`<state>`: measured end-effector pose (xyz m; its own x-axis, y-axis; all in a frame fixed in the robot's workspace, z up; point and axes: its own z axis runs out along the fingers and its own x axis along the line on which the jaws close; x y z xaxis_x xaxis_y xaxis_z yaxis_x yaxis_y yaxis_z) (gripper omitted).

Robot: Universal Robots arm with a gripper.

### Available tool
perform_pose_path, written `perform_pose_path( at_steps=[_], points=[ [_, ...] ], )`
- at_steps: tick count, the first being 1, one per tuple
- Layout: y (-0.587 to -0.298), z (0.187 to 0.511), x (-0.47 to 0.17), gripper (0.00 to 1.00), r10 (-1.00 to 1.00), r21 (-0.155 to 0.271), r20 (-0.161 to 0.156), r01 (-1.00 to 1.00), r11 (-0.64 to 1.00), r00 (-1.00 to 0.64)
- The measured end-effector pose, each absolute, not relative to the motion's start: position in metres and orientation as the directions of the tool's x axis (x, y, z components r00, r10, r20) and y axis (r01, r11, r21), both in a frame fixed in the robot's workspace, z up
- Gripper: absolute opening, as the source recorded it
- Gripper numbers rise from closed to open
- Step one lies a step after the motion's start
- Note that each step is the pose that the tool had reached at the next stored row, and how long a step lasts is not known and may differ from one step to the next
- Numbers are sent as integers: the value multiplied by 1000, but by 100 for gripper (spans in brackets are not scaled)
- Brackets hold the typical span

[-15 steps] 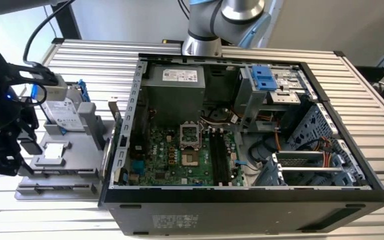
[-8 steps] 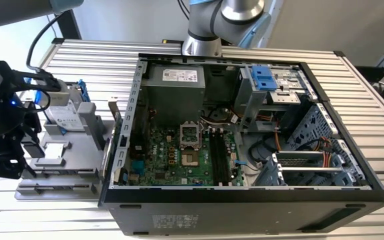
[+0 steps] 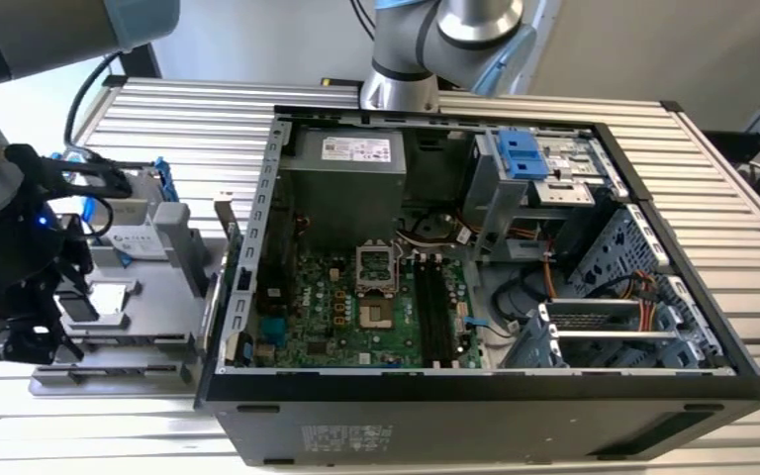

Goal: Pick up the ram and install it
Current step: 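Pick up the ram and move it above insertion slot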

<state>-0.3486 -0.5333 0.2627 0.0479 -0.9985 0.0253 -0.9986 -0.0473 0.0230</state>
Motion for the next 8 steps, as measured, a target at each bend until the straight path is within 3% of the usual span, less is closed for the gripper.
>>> perform_pose_path(
  at_steps=[8],
  points=[
    [-535, 248, -345, 100, -999, 23, 23, -999, -33, 34]
  ],
)
